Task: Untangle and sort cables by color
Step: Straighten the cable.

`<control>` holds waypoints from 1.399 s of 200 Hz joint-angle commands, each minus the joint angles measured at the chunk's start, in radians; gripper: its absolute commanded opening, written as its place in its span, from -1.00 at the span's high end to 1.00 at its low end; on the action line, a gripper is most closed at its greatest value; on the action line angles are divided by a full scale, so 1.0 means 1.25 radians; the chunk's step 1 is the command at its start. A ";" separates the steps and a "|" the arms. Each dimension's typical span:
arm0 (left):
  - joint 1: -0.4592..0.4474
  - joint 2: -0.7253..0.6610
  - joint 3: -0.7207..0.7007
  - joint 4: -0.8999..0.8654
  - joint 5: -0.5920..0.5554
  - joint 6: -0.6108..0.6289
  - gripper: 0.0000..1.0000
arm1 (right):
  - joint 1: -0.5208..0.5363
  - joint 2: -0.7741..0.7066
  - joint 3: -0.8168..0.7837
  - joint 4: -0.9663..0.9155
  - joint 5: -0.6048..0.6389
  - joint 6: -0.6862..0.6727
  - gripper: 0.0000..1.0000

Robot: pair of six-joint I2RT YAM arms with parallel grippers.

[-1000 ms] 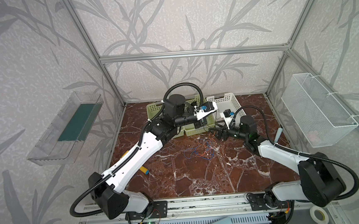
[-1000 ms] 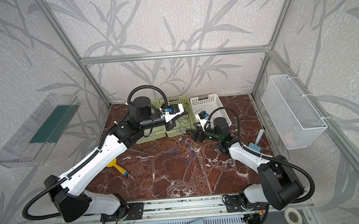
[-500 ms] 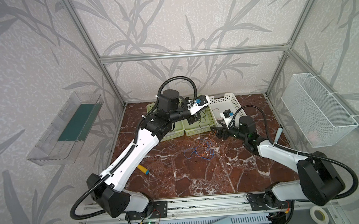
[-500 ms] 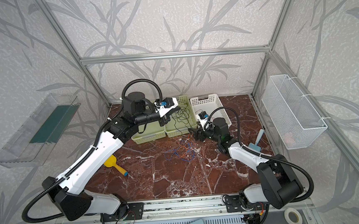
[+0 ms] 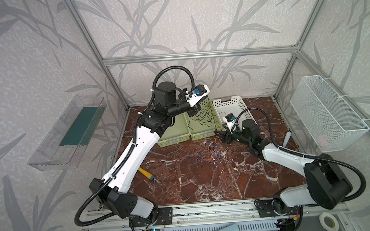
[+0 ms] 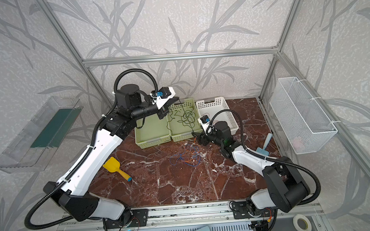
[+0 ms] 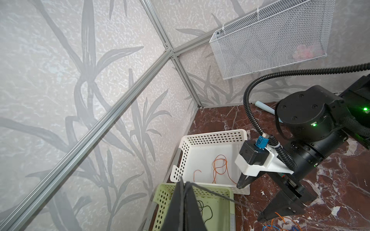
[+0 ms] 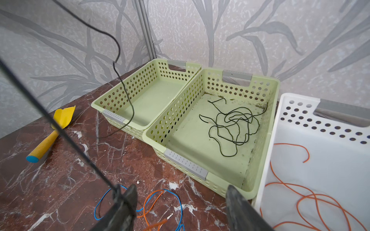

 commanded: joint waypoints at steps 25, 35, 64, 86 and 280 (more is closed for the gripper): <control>0.037 0.015 0.160 0.144 0.008 -0.035 1.00 | 0.004 0.054 -0.027 -0.170 0.074 -0.024 -0.35; 0.042 0.031 0.190 0.142 0.012 -0.045 1.00 | 0.015 0.058 -0.027 -0.167 0.072 -0.039 -0.36; 0.047 0.083 0.274 0.135 0.021 -0.063 1.00 | 0.040 0.061 -0.033 -0.149 0.064 -0.078 -0.38; 0.048 0.124 0.320 0.137 0.042 -0.090 1.00 | 0.041 0.036 -0.050 -0.126 0.049 -0.085 -0.31; 0.188 0.353 -0.032 0.710 0.232 -0.564 1.00 | 0.009 -0.104 0.013 -0.103 0.027 -0.150 1.00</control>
